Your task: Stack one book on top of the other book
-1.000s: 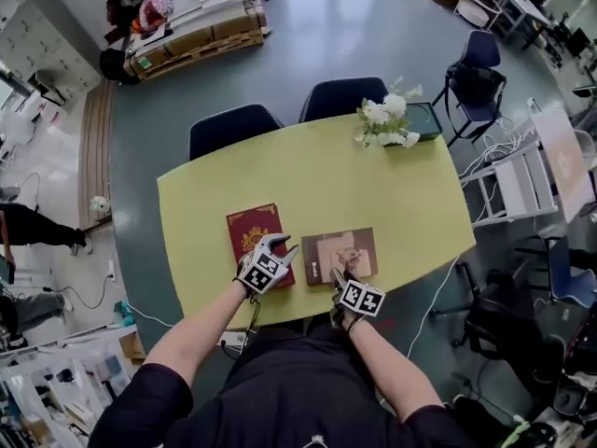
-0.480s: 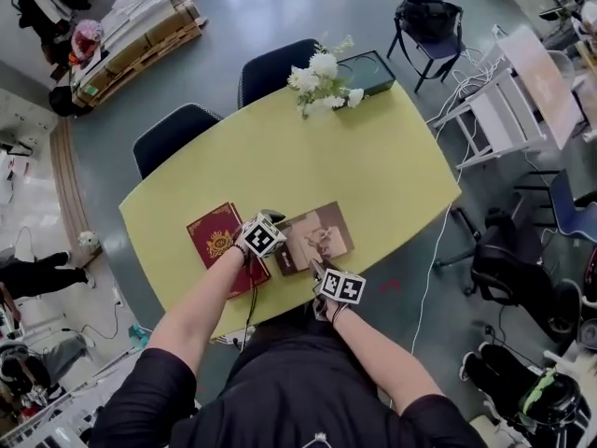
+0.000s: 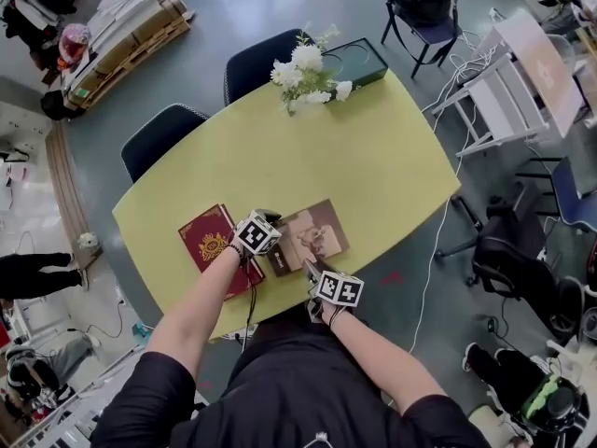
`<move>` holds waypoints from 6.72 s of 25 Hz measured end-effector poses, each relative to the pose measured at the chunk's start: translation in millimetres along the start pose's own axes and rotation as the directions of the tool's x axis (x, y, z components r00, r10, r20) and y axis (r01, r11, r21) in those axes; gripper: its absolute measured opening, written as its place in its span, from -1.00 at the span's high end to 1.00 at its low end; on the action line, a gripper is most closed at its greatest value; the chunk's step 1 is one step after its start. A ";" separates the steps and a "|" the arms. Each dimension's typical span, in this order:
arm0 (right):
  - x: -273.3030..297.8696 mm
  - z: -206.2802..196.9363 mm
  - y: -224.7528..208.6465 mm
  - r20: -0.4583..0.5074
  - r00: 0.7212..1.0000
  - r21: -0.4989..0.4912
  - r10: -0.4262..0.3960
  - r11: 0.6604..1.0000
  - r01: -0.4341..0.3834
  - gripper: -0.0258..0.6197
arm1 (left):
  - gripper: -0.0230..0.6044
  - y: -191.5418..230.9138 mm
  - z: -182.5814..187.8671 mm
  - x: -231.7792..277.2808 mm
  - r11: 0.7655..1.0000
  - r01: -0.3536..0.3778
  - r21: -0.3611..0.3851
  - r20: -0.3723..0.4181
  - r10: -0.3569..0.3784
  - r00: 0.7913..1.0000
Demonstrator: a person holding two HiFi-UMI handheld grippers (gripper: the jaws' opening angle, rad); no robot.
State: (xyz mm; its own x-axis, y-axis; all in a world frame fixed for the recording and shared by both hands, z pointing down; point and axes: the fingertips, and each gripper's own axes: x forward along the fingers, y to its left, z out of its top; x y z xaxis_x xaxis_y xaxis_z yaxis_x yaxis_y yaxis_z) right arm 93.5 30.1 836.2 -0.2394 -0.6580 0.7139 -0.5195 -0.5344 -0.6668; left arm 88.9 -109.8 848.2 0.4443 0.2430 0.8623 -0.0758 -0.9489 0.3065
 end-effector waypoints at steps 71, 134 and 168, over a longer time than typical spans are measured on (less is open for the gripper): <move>10.0 52.1 165.5 -0.193 0.980 -0.483 0.043 0.865 -0.133 0.53 | 0.61 -25.4 -112.1 -196.0 0.774 -0.075 -0.629 0.405 0.408 0.818; 49.7 44.9 252.8 -0.100 0.961 -0.661 0.256 0.705 -0.257 0.53 | 0.61 4.6 -261.7 -270.5 0.533 -0.118 -0.838 0.372 0.716 0.591; -232.6 46.6 448.7 0.044 0.739 -0.949 0.672 0.260 -0.179 0.87 | 0.90 -144.3 -4.1 -507.6 0.758 -0.371 -0.537 0.771 0.619 0.148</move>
State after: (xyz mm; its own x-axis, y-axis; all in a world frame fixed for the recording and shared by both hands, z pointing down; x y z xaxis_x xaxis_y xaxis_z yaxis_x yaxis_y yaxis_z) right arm -45.7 -81.3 361.0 -0.4899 -0.8690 0.0699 -0.8703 0.4827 -0.0983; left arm -129.4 -95.4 368.0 0.7072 -0.7070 0.0067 -0.7017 -0.7007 0.1289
